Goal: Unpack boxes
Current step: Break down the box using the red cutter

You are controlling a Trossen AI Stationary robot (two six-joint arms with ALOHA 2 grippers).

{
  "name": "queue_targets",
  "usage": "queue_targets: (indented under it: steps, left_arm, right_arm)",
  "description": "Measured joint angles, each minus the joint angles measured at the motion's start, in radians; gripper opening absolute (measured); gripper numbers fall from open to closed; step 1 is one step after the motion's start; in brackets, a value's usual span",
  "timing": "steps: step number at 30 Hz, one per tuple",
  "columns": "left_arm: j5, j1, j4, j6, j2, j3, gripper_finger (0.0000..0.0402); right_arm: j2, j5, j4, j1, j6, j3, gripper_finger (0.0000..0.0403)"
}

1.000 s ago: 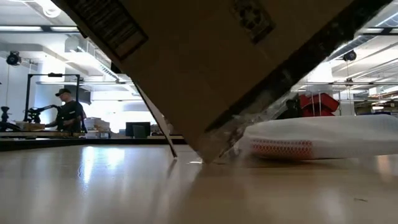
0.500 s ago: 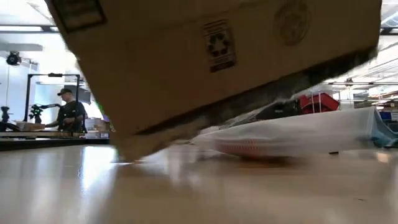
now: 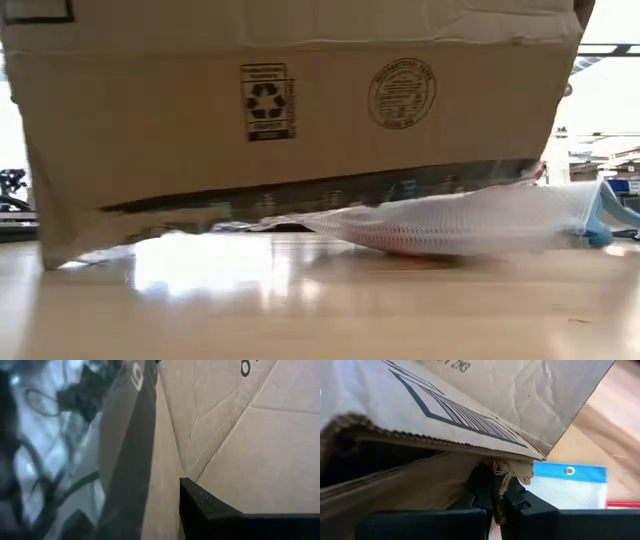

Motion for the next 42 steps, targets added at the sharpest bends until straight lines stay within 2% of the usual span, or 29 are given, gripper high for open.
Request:
queue_targets:
  steps: [9,11,14,18,24,36,42]
  left_arm:
    - [-0.06,0.028,0.002,0.127,0.055,-0.022,0.0]
    - [-0.148,0.037,0.045,0.173,0.076,-0.032,0.0]
    - [-0.198,0.042,0.064,0.191,0.1,-0.057,0.0]
    - [-0.164,0.063,0.118,0.203,0.154,-0.101,0.0]
    - [-0.143,0.069,0.217,0.182,0.222,-0.165,0.0]
    - [-0.128,0.07,0.245,0.195,0.289,-0.187,0.0]
    - [-0.122,0.078,0.249,0.204,0.285,-0.228,0.0]
  right_arm:
    - [0.002,-0.073,0.181,-0.009,-0.022,-0.156,0.0001]
    - [0.005,-0.063,0.275,-0.008,-0.027,-0.197,0.0001]
    - [0.009,-0.086,0.393,-0.007,-0.014,-0.277,0.0001]
    - [0.011,-0.103,0.508,-0.018,0.037,-0.373,0.0001]
    - [0.024,-0.114,0.558,-0.024,0.058,-0.456,0.0]
    - [0.011,-0.114,0.537,-0.044,0.043,-0.459,0.0002]
    - [-0.013,-0.08,0.577,-0.055,0.043,-0.46,0.0042]
